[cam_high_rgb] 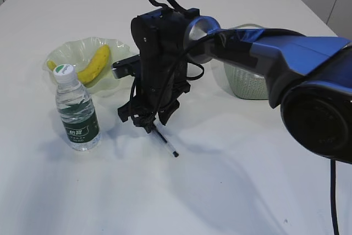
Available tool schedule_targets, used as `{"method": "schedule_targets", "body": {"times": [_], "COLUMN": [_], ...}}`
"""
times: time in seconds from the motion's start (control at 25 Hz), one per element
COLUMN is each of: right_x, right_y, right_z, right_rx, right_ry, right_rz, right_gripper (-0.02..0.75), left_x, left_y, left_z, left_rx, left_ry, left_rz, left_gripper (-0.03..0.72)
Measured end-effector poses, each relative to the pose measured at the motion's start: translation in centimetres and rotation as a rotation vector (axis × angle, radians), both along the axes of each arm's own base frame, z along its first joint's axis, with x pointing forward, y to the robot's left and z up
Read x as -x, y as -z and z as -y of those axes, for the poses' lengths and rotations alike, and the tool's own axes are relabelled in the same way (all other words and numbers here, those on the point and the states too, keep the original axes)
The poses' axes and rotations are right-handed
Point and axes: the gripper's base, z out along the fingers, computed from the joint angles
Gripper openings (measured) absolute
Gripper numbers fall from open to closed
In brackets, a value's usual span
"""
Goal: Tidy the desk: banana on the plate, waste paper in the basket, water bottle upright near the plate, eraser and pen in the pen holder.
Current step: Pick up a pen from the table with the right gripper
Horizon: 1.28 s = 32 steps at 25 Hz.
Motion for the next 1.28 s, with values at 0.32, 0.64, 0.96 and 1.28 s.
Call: {"method": "schedule_targets", "body": {"times": [0.32,0.64,0.96,1.28], "right_x": [0.0,-0.1,-0.1,-0.1], "right_y": [1.6,2.0,2.0,1.9], "right_z": [0.0,0.0,0.0,-0.1], "right_rx": [0.019,0.021,0.021,0.019], "right_ry": [0.0,0.0,0.0,0.001], "right_rz": [-0.025,-0.029,-0.029,-0.026], "right_gripper": [0.313,0.313,0.152,0.049], "left_x": [0.0,-0.1,-0.1,-0.1], "left_y": [0.0,0.0,-0.1,-0.1], "left_z": [0.0,0.0,0.0,0.0], "left_rx": [-0.001,0.001,0.001,0.001], "left_ry": [0.001,0.003,0.003,0.003], "left_rz": [0.0,0.011,0.015,0.015], "left_gripper": [0.405,0.396,0.391,0.391]}}
